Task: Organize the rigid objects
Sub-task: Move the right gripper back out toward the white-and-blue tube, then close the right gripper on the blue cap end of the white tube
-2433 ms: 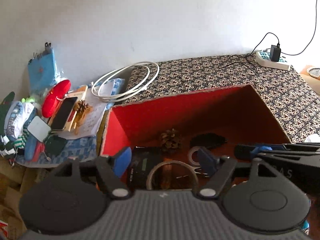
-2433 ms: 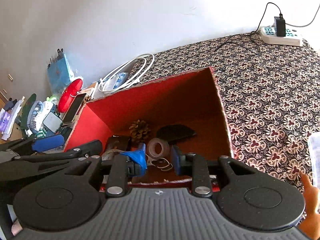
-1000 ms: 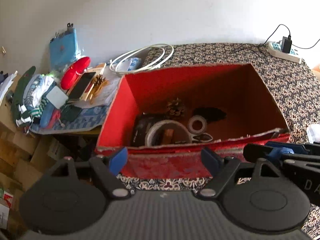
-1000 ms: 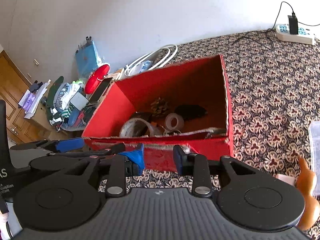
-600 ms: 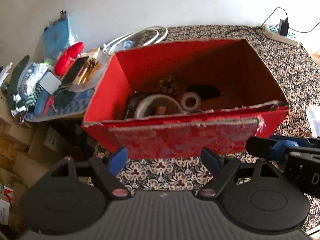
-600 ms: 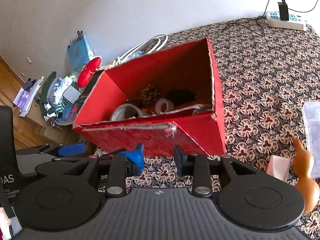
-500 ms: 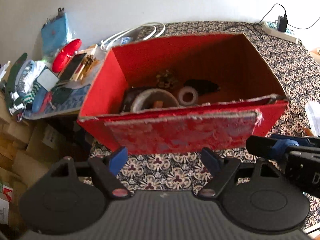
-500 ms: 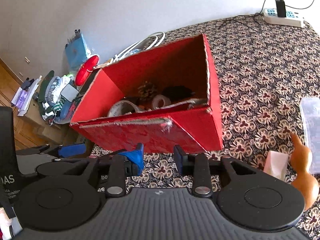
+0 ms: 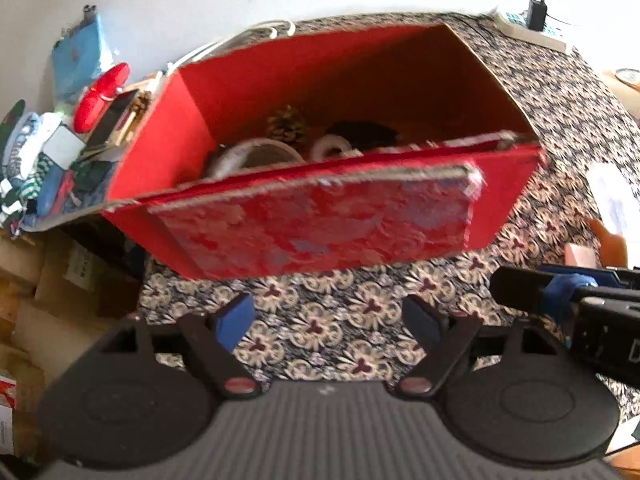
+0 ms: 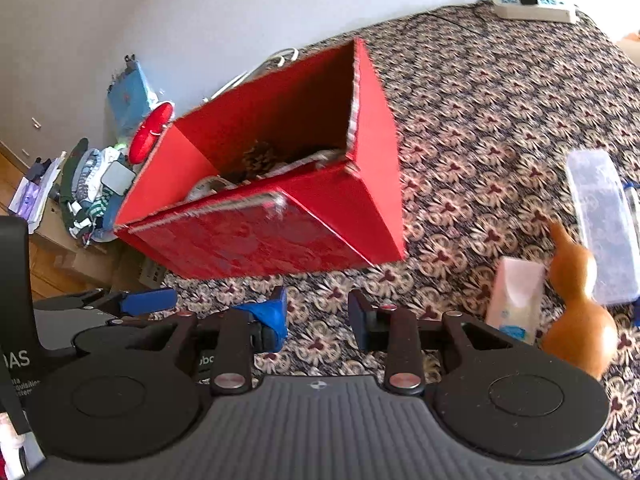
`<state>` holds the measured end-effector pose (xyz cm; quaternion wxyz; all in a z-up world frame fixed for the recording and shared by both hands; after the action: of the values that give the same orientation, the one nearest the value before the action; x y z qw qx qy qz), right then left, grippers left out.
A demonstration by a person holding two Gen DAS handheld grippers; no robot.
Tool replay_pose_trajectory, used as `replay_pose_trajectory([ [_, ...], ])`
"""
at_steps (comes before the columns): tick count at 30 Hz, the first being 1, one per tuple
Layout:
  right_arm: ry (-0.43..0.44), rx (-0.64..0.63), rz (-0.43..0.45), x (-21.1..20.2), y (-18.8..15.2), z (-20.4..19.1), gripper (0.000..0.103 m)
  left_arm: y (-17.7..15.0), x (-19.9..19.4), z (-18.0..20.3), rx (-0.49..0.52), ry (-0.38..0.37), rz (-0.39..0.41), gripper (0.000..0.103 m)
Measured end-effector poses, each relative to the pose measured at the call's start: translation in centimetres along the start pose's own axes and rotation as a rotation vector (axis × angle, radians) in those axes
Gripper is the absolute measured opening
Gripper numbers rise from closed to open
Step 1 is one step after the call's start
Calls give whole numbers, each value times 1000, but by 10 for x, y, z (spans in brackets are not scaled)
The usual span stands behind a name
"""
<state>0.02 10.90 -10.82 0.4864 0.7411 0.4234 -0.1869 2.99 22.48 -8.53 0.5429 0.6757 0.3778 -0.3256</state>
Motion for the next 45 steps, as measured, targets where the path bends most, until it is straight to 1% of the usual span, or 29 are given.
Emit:
replay_pose_trajectory([
  [8,-28,43,17,-17,-13,29,17,-17,3,38,68,-102,-31,85],
  [14,-11,82,51,-36,-20,50,17,-21,1,70,143,-162,-30,86],
  [18,-45,102,48,-41,-26,66,17,-24,0,90,181,-214,-31,86],
  [23,-100,123,26,-41,-35,86,17,-30,-1,116,210,-327,-47,87],
  [28,-142,127,3,-35,-40,98,17,-33,-3,134,213,-420,-49,89],
  [31,-156,133,-14,-30,-42,102,17,-36,0,141,205,-466,-67,89],
  [34,-183,136,-32,-23,-43,106,17,-40,5,145,204,-478,-88,89],
  [38,-187,153,-55,-14,-45,110,18,-41,11,145,202,-480,-97,89],
  [42,-184,164,-49,-5,-43,114,18,-40,12,143,205,-480,-92,89],
  [43,-179,163,-43,-2,-42,114,20,-39,13,142,206,-479,-90,89],
  [45,-174,154,-38,3,-40,114,20,-38,14,141,206,-479,-86,89],
])
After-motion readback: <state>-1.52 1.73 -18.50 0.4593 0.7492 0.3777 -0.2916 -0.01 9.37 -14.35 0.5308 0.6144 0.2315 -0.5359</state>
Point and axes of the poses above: each gripper's, at about its wrist camera, not at the fingertips, and x roughly the way its jaws point, z to its right, y to its top, the point moved 10 cm from there along x, roughly the way its jaws point, and after that the axes turned 3 degrees about y, right-handed, at the moved point
